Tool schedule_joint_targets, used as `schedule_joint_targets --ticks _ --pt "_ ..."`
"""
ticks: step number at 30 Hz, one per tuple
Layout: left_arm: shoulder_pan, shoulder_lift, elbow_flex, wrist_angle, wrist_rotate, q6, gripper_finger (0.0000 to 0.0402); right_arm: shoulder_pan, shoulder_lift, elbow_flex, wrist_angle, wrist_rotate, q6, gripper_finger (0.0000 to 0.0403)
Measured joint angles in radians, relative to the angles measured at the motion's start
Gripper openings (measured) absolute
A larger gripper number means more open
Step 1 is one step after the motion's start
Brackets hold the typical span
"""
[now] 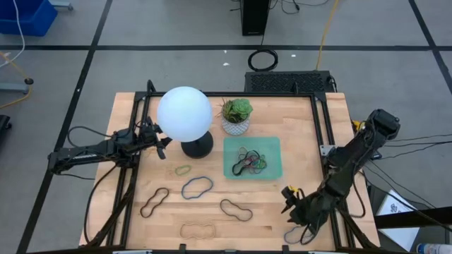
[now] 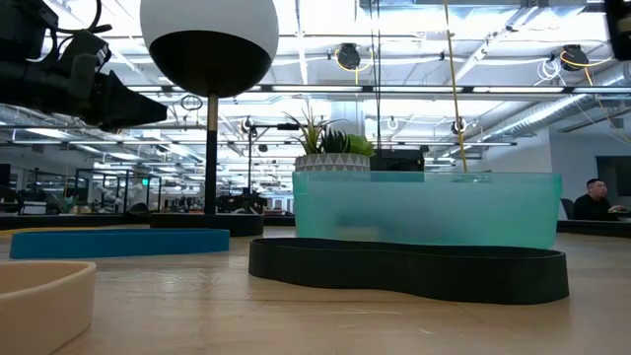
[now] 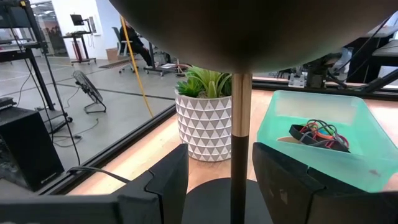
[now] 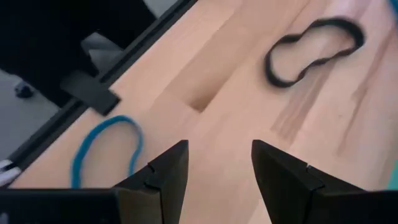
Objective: Pick and place rubber bands into bin
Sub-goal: Put the bottom blue rubber band into the blue bin
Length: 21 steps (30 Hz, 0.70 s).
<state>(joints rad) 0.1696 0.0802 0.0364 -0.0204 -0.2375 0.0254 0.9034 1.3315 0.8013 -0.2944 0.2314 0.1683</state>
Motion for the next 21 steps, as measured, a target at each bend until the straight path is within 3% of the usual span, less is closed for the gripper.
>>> schedule_joint_targets --ticks 4,11,21 --pt "0.000 0.000 0.000 0.000 0.000 0.000 0.0186 0.036 0.056 0.067 -0.092 -0.013 0.114 0.0169" --pt "0.000 0.000 0.000 0.000 0.000 0.003 0.0186 0.061 0.154 0.071 -0.117 -0.205 0.340 0.0169" --pt "0.000 0.000 0.000 0.001 0.000 0.000 0.0186 0.061 0.275 0.071 -0.117 -0.237 0.369 0.0169"
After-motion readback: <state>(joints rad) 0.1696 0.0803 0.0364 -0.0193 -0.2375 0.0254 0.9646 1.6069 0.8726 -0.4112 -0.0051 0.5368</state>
